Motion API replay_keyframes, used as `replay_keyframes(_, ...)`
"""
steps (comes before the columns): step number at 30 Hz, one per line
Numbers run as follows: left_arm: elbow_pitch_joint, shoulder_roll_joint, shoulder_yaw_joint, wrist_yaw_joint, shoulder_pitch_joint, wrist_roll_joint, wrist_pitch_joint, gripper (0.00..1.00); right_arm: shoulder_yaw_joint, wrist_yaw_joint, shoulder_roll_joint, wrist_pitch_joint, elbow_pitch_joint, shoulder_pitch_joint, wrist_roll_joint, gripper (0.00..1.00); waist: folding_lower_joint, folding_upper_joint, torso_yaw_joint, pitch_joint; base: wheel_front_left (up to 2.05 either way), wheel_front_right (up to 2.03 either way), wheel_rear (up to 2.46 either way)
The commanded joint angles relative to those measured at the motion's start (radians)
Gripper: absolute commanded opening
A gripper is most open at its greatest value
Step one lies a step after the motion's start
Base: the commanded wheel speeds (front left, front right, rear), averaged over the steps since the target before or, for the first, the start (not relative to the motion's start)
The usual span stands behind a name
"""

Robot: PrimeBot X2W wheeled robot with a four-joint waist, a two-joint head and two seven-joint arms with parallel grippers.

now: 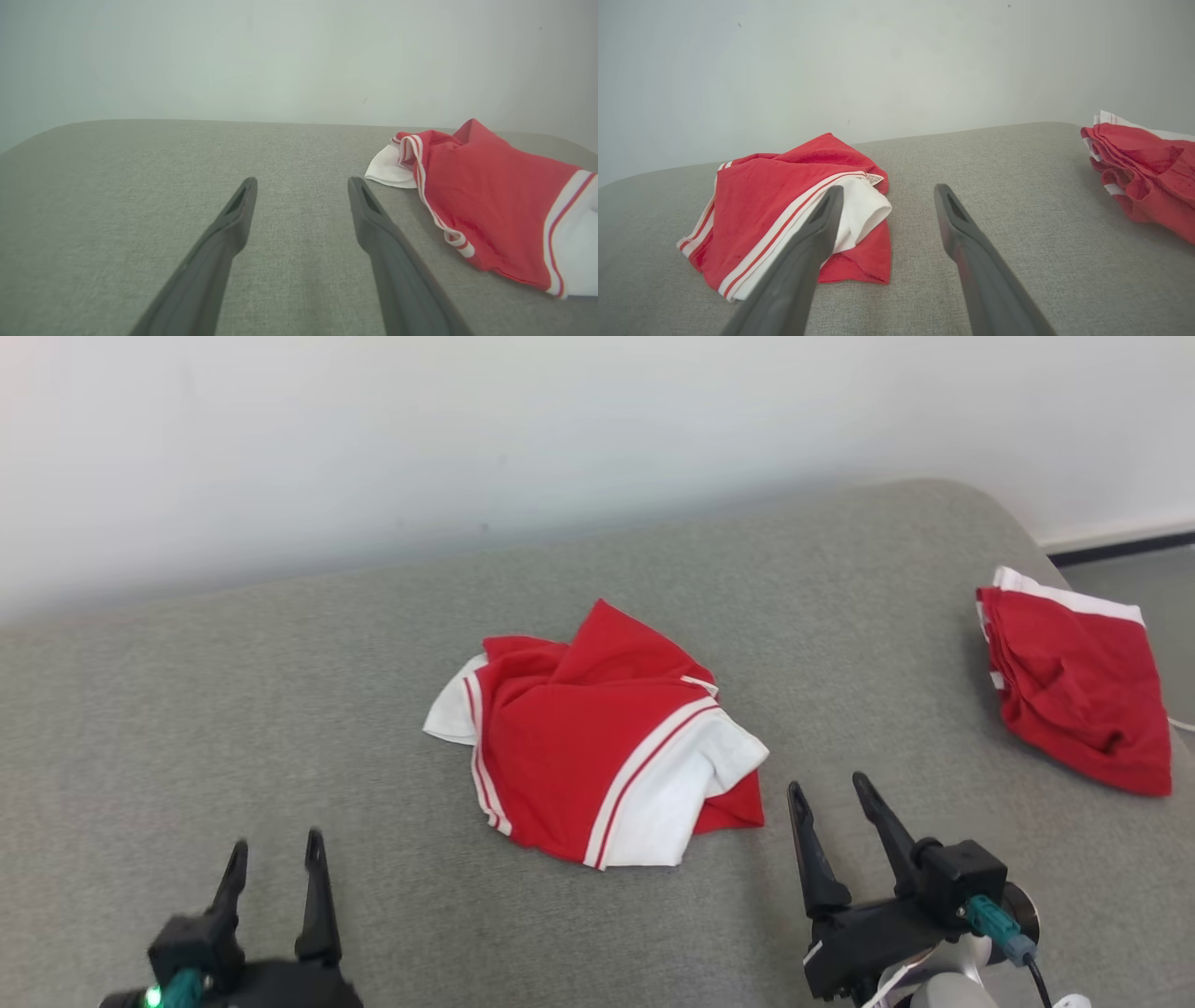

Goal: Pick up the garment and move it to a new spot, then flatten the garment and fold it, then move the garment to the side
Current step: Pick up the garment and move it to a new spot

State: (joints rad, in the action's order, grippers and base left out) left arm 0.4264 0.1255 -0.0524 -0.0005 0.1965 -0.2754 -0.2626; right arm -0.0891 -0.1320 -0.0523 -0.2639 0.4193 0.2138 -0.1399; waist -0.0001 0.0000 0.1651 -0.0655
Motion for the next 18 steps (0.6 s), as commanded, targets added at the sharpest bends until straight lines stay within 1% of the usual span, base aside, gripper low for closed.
replay_keyframes(1, -0.011, -0.005, 0.009, -0.005, -0.024, 0.015, -0.003, 1.0, -0.003, 0.003, 0.002, 0.0, 0.003, -0.018, -0.008, 1.0, 0.0001, 0.0, -0.038, 0.034, 0.0, 0.0, 0.0)
replay_keyframes(8, -0.053, -0.031, 0.095, -0.026, -0.145, 0.083, -0.003, 1.0, -0.005, 0.003, 0.002, 0.0, 0.007, -0.039, -0.013, 1.0, 0.0001, 0.0, -0.081, 0.058, 0.0, 0.0, 0.0)
replay_keyframes(12, -0.07, -0.048, 0.137, -0.034, -0.194, 0.101, -0.003, 1.0, -0.003, 0.003, 0.002, 0.0, 0.015, -0.052, -0.009, 1.0, 0.0001, 0.0, -0.097, 0.068, 0.0, 0.0, 0.0)
replay_keyframes(18, -0.092, -0.067, 0.168, -0.048, -0.246, 0.125, -0.003, 1.0, 0.006, 0.003, 0.002, 0.0, 0.031, -0.075, 0.002, 1.0, 0.0001, 0.0, -0.116, 0.074, 0.0, 0.0, 0.0)
